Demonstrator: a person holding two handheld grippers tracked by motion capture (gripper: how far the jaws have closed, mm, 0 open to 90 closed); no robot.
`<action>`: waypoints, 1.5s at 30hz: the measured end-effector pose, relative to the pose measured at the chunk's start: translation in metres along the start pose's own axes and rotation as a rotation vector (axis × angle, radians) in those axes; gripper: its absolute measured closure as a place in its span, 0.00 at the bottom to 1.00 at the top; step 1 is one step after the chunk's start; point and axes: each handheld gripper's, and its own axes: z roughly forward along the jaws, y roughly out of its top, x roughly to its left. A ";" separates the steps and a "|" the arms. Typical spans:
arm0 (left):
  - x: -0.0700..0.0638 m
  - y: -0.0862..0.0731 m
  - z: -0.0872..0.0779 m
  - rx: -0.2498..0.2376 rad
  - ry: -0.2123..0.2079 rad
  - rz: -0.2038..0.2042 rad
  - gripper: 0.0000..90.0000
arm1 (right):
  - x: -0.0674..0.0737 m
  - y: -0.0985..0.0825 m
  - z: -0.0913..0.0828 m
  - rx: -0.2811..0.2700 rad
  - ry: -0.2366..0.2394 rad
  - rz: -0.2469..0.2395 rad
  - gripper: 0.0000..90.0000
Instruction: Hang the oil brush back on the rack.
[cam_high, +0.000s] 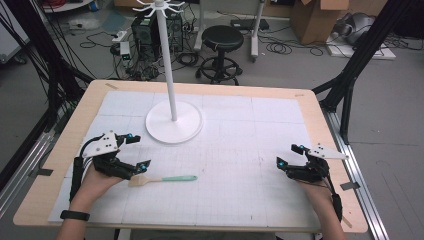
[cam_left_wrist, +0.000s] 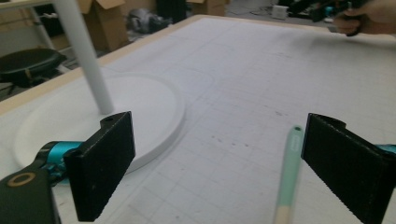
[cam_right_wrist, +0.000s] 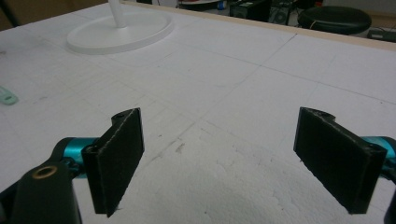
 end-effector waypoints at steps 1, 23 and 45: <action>-0.002 0.000 0.003 0.013 -0.009 0.008 0.12 | 0.000 0.000 0.000 0.001 0.000 0.003 0.17; -0.021 -0.018 0.045 0.279 -0.157 0.065 0.23 | -0.001 0.000 0.000 0.003 -0.002 0.010 0.17; -0.023 -0.022 0.050 0.369 -0.211 0.080 0.62 | -0.001 0.000 0.000 0.004 0.007 0.006 0.18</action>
